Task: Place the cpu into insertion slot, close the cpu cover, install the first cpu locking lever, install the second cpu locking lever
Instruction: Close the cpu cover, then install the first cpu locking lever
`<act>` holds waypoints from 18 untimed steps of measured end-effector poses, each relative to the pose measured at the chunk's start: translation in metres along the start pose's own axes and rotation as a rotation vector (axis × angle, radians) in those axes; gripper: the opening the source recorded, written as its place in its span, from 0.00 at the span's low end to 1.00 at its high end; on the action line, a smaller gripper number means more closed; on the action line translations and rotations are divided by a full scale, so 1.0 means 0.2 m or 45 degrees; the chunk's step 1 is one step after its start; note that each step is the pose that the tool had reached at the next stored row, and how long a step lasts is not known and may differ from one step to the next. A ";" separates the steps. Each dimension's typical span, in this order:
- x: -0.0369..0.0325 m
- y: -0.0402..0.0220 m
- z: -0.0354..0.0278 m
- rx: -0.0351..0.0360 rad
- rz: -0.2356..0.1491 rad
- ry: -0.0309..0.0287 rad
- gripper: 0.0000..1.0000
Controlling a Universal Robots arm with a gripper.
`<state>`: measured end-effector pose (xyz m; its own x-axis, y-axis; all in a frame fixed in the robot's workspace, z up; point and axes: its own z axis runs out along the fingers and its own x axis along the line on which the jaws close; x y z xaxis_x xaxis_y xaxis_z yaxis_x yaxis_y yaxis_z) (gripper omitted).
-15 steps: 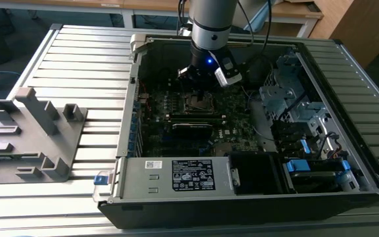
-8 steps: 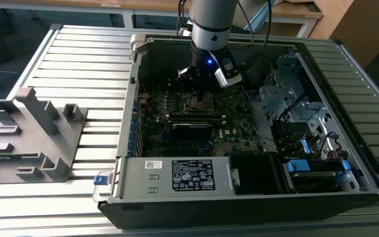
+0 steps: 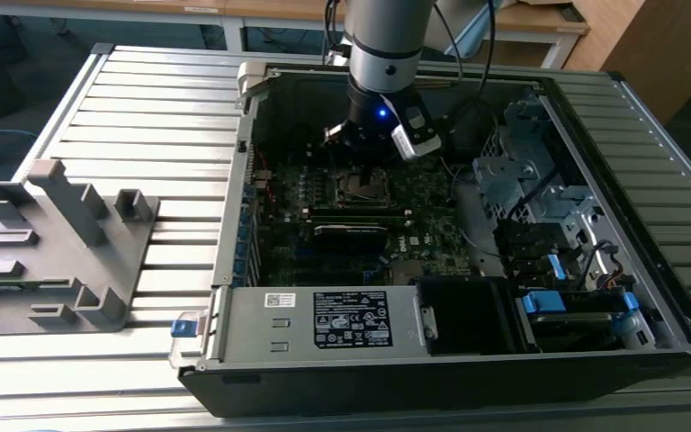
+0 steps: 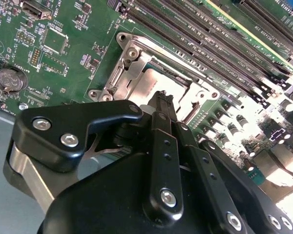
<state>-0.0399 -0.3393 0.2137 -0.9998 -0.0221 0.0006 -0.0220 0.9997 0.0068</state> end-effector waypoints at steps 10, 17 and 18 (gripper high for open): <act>0.000 0.000 0.004 0.0000 0.000 0.0000 0.11; 0.000 0.000 -0.030 -0.0001 0.000 0.0000 0.11; 0.000 0.000 -0.040 -0.0002 0.000 -0.0001 0.11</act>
<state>-0.0399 -0.3393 0.2216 -0.9998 -0.0220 0.0005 -0.0220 0.9997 0.0070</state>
